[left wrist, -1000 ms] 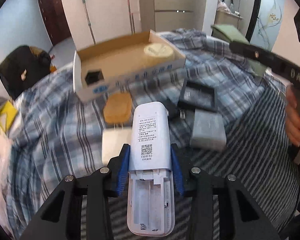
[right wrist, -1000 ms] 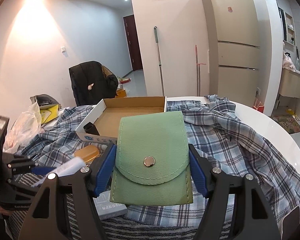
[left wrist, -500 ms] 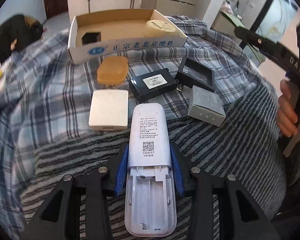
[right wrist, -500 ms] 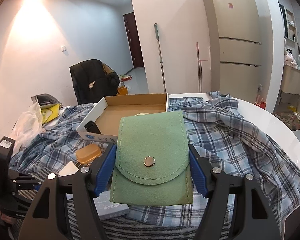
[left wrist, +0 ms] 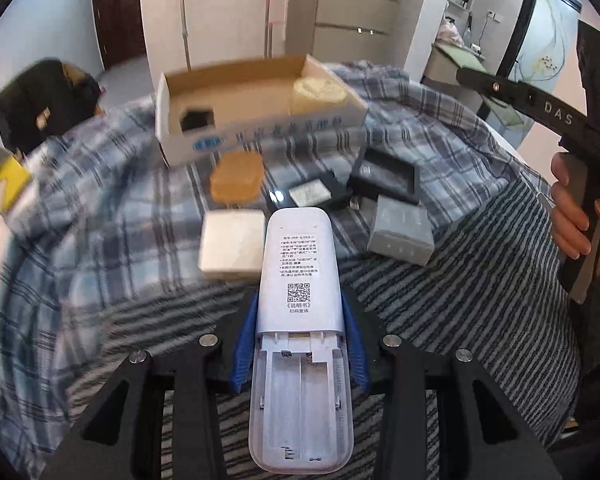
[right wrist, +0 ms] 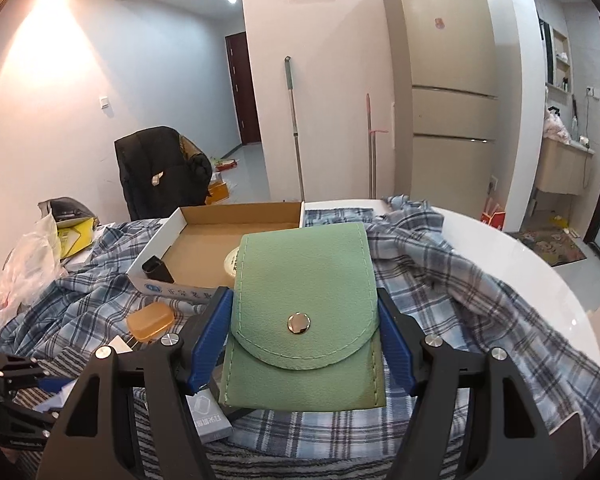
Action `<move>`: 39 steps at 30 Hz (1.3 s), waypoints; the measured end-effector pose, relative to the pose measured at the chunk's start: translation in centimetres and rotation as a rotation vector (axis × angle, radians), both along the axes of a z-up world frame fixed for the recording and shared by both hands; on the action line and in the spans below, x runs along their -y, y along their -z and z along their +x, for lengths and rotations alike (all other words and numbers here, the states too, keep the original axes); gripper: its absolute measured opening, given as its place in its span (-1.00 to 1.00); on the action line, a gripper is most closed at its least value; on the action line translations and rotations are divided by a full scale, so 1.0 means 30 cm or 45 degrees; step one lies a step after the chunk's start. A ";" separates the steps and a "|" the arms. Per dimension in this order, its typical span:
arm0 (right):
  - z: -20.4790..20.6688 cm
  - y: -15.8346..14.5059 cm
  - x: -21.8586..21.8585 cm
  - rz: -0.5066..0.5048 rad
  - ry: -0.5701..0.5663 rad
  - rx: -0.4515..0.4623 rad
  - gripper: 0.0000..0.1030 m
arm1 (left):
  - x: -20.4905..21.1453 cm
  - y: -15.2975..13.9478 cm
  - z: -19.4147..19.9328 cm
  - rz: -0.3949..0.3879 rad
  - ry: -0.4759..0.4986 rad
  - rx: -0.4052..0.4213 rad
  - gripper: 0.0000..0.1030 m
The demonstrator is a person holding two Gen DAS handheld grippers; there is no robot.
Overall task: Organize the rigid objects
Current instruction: 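Carry the white device and green pouch over the box with both grippers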
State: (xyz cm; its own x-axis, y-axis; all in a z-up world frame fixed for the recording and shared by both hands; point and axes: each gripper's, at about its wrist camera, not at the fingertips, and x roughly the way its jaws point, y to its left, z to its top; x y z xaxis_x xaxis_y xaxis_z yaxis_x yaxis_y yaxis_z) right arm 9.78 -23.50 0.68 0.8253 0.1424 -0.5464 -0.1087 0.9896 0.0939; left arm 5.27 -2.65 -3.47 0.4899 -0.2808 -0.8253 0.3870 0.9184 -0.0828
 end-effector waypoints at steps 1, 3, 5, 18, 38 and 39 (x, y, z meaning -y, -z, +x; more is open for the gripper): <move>-0.005 -0.006 0.002 0.001 -0.002 0.000 0.32 | -0.001 -0.022 -0.006 0.001 -0.009 0.034 -0.18; -0.013 -0.014 0.003 -0.012 0.003 -0.002 0.32 | -0.007 -0.054 -0.005 -0.019 -0.027 0.064 -0.18; -0.012 -0.022 0.003 -0.025 0.005 -0.011 0.32 | -0.008 -0.088 0.001 -0.031 -0.042 0.096 -0.18; 0.200 -0.184 -0.059 0.046 0.018 -0.059 0.32 | 0.035 -0.347 0.177 -0.122 -0.191 0.320 -0.18; 0.614 -0.128 -0.158 0.102 0.164 -0.228 0.32 | 0.099 -0.208 0.703 -0.143 -0.443 0.339 -0.18; 0.629 -0.122 -0.162 0.118 0.169 -0.234 0.32 | 0.101 -0.184 0.722 -0.134 -0.449 0.321 -0.18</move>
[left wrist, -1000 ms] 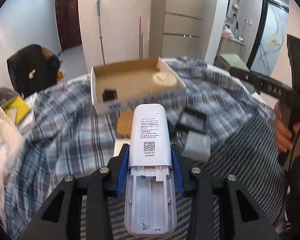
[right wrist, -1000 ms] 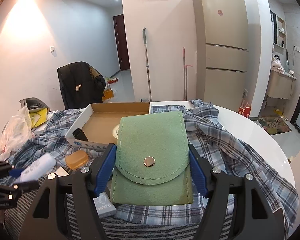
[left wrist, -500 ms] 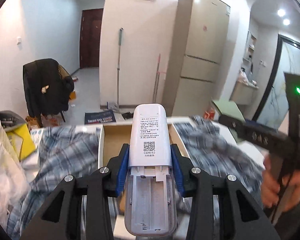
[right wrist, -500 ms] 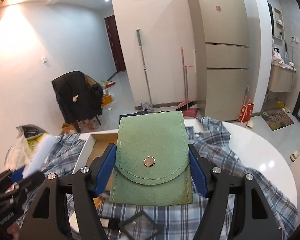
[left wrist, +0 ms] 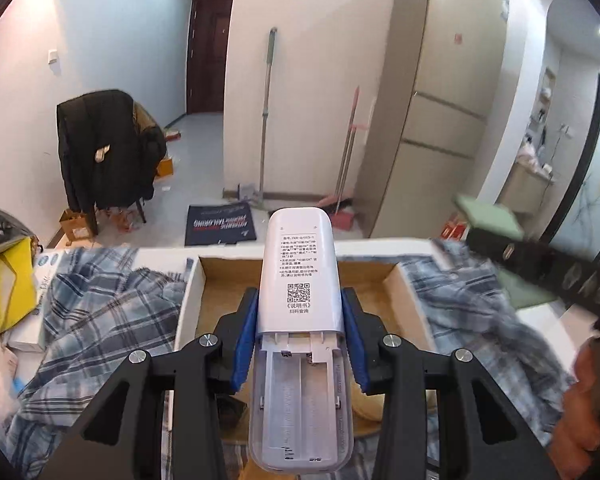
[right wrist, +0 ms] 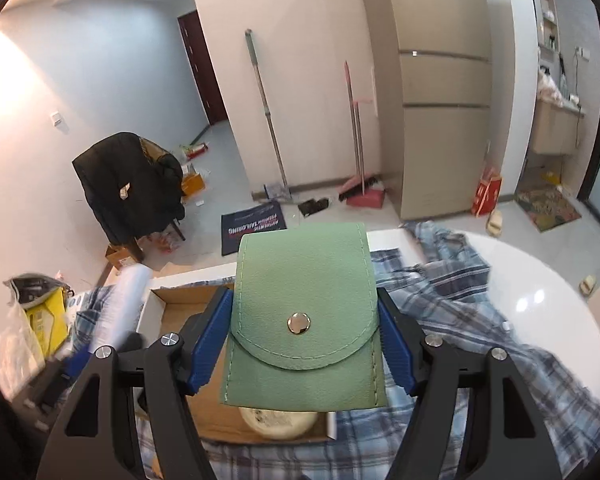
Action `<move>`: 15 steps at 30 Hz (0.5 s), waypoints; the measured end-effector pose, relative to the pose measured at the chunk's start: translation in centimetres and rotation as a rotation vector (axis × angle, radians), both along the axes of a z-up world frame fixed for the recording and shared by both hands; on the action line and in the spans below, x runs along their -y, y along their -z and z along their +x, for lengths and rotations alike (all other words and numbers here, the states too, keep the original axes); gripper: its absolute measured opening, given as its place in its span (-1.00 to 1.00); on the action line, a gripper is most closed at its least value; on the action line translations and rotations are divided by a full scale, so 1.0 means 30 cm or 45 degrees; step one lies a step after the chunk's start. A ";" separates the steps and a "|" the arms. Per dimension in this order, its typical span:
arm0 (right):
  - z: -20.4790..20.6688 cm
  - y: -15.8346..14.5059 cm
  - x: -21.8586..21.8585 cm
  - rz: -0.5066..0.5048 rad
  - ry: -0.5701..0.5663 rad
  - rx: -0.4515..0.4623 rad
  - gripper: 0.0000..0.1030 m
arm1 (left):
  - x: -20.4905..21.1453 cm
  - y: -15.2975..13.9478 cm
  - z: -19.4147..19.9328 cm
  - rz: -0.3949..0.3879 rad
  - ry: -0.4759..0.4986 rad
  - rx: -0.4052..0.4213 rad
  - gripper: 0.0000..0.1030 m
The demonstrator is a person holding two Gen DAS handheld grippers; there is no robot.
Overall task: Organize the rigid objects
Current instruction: 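Carry the white device and green pouch over the box with both grippers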
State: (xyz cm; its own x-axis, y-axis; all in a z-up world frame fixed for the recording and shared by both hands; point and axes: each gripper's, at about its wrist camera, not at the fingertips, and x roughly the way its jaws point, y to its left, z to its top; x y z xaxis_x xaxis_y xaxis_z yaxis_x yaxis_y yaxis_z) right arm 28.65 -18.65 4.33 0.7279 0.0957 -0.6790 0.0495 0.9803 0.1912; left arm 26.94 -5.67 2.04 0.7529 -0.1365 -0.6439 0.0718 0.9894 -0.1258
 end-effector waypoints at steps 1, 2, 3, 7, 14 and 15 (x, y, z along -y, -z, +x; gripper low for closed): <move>0.010 0.005 0.000 0.009 0.003 -0.001 0.32 | 0.000 0.025 0.016 -0.005 0.002 -0.018 -0.18; 0.017 0.012 -0.005 0.012 0.001 0.003 0.32 | -0.002 0.050 0.028 -0.012 0.011 -0.033 -0.18; 0.023 0.021 -0.009 0.005 0.002 0.004 0.32 | -0.002 0.066 0.032 -0.008 0.016 -0.042 -0.18; 0.049 0.078 -0.006 -0.004 -0.027 -0.026 0.32 | -0.002 0.117 0.054 0.021 -0.011 -0.067 -0.18; 0.090 0.178 0.074 0.074 0.004 -0.094 0.32 | -0.021 0.223 0.111 0.035 -0.053 -0.150 -0.18; 0.094 0.188 0.081 0.077 0.011 -0.107 0.32 | -0.025 0.243 0.120 0.034 -0.068 -0.173 -0.18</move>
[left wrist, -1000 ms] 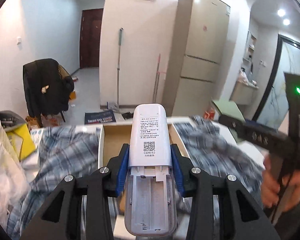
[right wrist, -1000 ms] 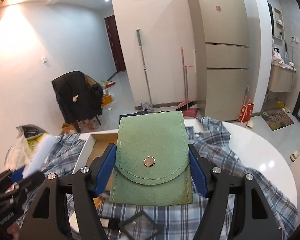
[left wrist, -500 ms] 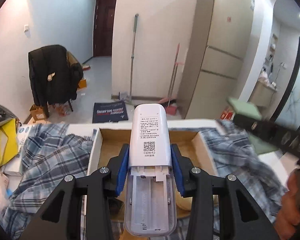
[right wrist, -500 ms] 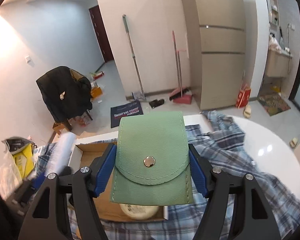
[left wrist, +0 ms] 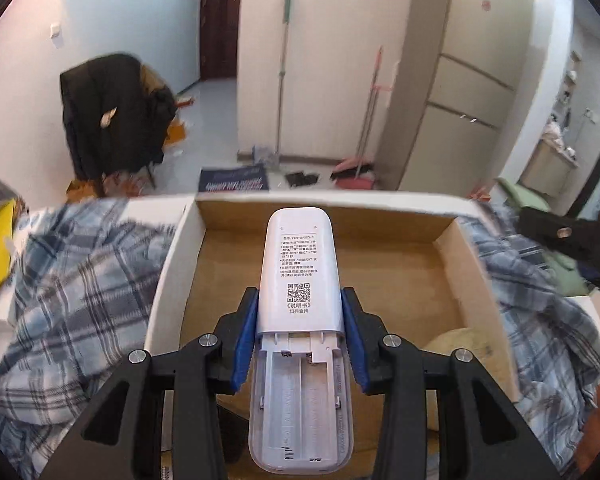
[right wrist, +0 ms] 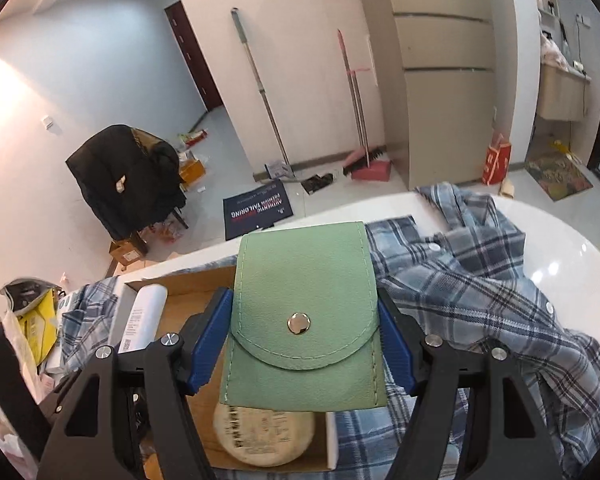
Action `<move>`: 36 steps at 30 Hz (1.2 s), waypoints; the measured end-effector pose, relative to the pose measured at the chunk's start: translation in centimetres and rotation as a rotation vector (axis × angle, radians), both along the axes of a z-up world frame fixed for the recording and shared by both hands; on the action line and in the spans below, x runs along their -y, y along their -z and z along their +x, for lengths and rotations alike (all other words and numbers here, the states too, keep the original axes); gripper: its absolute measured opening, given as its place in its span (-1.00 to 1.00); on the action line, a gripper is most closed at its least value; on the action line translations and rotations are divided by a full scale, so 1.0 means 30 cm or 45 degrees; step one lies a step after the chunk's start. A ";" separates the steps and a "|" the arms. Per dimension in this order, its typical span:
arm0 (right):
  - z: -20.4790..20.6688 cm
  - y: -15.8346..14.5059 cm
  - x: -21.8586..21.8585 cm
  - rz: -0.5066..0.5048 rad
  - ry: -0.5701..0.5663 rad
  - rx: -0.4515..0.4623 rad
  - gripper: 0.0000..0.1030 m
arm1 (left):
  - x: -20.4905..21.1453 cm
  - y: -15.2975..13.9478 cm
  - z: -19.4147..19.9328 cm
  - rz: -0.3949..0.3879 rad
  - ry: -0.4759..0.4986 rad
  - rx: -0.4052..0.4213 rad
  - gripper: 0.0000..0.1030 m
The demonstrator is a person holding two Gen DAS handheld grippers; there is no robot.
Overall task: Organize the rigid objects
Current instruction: 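Carry the white device and green pouch over the box with both grippers, then lower the white device and green pouch into the box and open both grippers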
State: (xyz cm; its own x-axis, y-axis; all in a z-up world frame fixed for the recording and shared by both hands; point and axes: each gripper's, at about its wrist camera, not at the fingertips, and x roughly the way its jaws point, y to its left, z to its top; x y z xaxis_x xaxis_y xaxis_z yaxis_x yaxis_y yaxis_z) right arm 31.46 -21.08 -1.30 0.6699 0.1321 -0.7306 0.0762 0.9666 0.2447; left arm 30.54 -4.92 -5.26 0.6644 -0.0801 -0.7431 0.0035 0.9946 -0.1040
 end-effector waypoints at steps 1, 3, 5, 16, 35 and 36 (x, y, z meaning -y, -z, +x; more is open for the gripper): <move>0.009 0.009 0.006 -0.001 0.005 -0.017 0.32 | -0.003 0.019 0.008 0.001 -0.007 -0.018 -0.18; 0.022 0.024 0.015 0.000 0.013 -0.044 0.32 | -0.002 0.039 0.012 0.016 -0.012 -0.041 -0.18; 0.025 0.031 0.022 0.011 0.015 -0.054 0.32 | 0.001 0.046 0.010 0.024 -0.006 -0.042 -0.18; 0.020 0.051 -0.030 0.037 -0.054 0.001 0.32 | 0.015 -0.018 -0.068 0.087 0.015 0.121 0.39; 0.058 0.119 -0.170 0.097 -0.265 -0.008 0.32 | -0.157 -0.192 -0.196 0.010 -0.219 0.608 1.00; 0.068 0.118 -0.183 0.063 -0.264 -0.023 0.32 | -0.163 -0.190 -0.196 0.000 -0.216 0.605 1.00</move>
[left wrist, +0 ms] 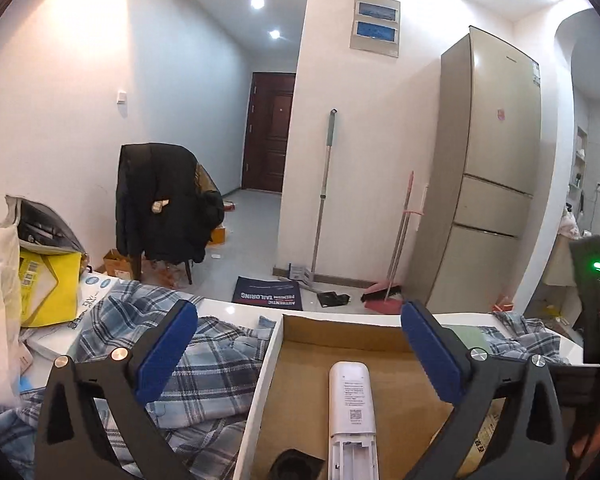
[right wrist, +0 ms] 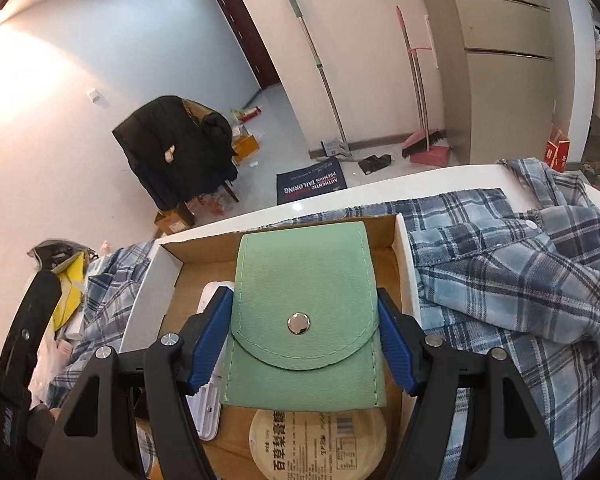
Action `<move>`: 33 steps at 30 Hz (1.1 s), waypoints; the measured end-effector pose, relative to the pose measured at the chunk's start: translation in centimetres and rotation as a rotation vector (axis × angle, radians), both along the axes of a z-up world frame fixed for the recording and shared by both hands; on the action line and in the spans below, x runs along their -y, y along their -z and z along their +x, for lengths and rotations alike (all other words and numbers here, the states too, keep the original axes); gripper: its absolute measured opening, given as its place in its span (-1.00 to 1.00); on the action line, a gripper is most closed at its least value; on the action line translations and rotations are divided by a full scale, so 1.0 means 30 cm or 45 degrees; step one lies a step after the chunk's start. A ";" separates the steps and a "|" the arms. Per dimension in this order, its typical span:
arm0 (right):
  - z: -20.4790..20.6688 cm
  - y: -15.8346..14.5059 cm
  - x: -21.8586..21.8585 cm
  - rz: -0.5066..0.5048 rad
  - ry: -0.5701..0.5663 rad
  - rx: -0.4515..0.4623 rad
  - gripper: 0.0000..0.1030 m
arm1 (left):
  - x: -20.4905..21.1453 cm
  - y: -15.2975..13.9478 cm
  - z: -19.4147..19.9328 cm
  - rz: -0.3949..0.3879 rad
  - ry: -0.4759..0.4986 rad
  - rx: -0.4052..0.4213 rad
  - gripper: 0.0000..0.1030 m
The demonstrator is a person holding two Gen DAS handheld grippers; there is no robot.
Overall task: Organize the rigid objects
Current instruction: 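Lower the white device and green pouch into the box and open both grippers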
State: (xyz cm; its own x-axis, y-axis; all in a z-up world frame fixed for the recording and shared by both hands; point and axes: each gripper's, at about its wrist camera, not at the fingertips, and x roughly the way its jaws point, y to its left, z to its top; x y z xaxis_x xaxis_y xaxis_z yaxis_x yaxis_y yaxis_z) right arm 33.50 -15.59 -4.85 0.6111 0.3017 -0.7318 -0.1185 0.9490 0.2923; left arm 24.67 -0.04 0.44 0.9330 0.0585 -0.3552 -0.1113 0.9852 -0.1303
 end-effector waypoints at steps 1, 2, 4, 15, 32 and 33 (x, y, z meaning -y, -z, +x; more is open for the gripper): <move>0.008 -0.001 -0.011 -0.032 0.000 -0.004 0.32 | -0.008 0.002 0.007 -0.018 0.000 -0.009 1.00; 0.012 0.000 -0.023 -0.065 -0.003 0.000 0.32 | -0.013 0.004 0.010 -0.032 0.003 -0.017 1.00; 0.026 0.010 -0.040 -0.130 -0.014 0.011 0.33 | -0.021 0.011 0.017 -0.056 0.025 -0.040 1.00; 0.016 0.023 -0.031 -0.231 -0.032 -0.046 0.57 | 0.013 -0.125 -0.042 0.035 0.022 -0.024 1.00; -0.674 -0.375 0.062 -0.187 -0.174 0.461 0.88 | -0.092 -0.378 -0.534 0.020 0.172 0.140 1.00; -0.710 -0.384 0.073 -0.157 -0.174 0.471 0.88 | -0.087 -0.375 -0.561 0.025 0.185 0.134 1.00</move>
